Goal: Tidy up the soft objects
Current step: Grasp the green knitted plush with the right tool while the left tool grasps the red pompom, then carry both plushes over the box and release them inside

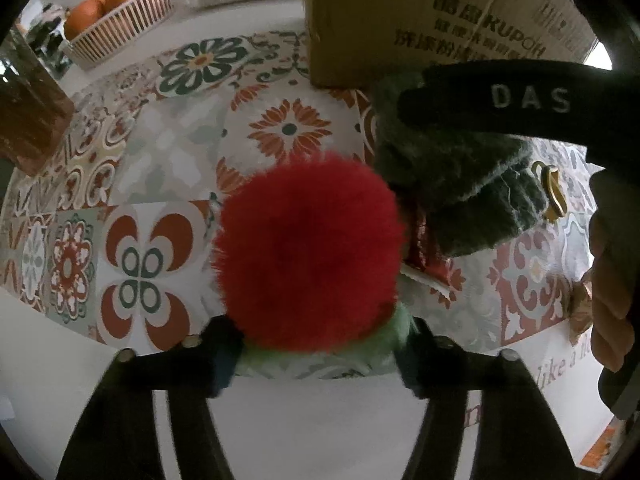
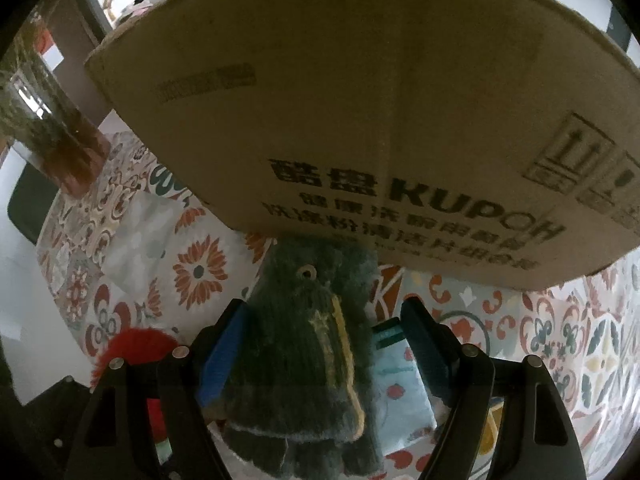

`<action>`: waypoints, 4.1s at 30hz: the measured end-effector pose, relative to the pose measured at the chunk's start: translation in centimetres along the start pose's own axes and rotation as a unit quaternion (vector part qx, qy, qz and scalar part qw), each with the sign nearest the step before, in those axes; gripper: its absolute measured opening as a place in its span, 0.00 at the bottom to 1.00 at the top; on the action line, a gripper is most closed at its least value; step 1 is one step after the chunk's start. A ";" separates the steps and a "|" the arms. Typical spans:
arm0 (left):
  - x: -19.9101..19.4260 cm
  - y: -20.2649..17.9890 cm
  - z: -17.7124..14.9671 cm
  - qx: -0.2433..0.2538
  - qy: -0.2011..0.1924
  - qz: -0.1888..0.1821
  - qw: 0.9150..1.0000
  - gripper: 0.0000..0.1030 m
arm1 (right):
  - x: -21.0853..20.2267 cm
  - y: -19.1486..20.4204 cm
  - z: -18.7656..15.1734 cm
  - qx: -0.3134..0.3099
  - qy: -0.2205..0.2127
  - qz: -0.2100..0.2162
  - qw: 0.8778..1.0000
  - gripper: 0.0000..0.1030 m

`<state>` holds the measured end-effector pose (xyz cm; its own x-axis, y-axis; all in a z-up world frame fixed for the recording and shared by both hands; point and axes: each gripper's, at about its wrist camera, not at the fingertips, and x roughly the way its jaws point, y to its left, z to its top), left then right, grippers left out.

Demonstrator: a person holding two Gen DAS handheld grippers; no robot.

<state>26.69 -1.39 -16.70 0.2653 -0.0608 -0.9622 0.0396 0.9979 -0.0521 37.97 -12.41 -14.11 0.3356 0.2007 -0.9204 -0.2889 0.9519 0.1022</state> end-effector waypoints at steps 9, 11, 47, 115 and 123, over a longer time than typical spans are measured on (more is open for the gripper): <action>-1.4 0.6 -1.3 -0.008 -0.019 -0.008 1.000 0.23 | 0.8 1.3 0.5 -0.016 -0.006 -0.012 1.000 0.77; -1.5 0.9 -1.3 -0.009 -0.021 -0.012 1.000 0.23 | 0.9 1.6 0.5 -0.019 -0.006 -0.013 1.000 0.77; -5.5 6.5 1.2 -0.080 -0.092 -0.026 0.992 0.07 | 2.5 4.2 0.4 -0.088 0.019 -0.054 0.994 0.86; -20.9 -1.2 9.9 0.060 -0.308 -0.121 0.942 0.04 | -22.1 -3.0 3.2 0.037 -0.271 -0.043 0.961 0.23; -19.5 -1.9 12.9 0.066 -0.298 -0.119 0.945 0.04 | -20.5 -5.0 5.9 0.052 -0.260 -0.036 0.964 0.23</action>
<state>33.89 -2.46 5.64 0.7281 -0.3254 -0.6033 0.2754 0.9449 -0.1772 37.87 -19.95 6.46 0.7629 0.1971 -0.6157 -0.1660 0.9802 0.1081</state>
